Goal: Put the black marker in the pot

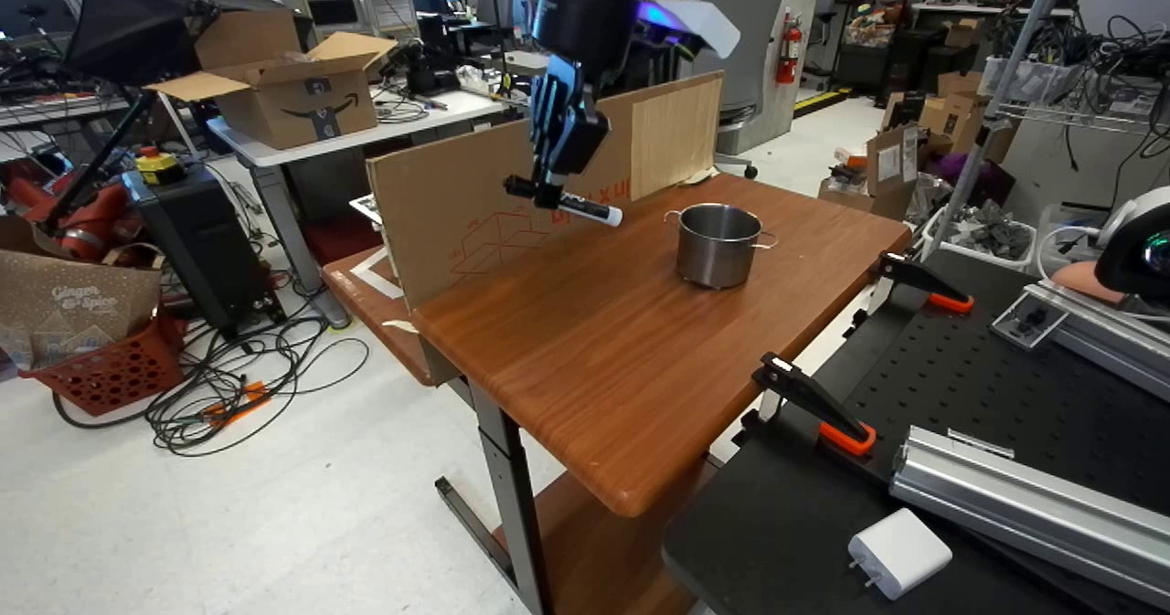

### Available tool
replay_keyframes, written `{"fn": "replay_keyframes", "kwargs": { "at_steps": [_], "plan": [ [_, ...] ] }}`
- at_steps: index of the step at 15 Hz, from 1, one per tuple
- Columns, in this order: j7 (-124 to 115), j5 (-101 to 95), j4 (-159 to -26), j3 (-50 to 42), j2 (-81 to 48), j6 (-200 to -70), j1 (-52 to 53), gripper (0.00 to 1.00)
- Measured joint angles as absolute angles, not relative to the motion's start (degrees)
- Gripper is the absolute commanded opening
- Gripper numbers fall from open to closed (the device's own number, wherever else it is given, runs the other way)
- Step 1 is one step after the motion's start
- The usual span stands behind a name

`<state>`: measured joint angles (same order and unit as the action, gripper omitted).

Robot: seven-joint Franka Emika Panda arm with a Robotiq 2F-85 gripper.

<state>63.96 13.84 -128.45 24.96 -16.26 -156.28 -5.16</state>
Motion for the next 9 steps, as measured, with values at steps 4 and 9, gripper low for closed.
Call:
{"fn": "replay_keyframes", "kwargs": {
  "at_steps": [4, 9],
  "plan": [
    [71.11, 21.45, -128.67, 24.95, -15.18, -156.20, -6.25, 0.05],
    [78.16, 28.97, -130.17, 24.27, -13.74, -156.17, -7.12, 0.05]
  ]
}}
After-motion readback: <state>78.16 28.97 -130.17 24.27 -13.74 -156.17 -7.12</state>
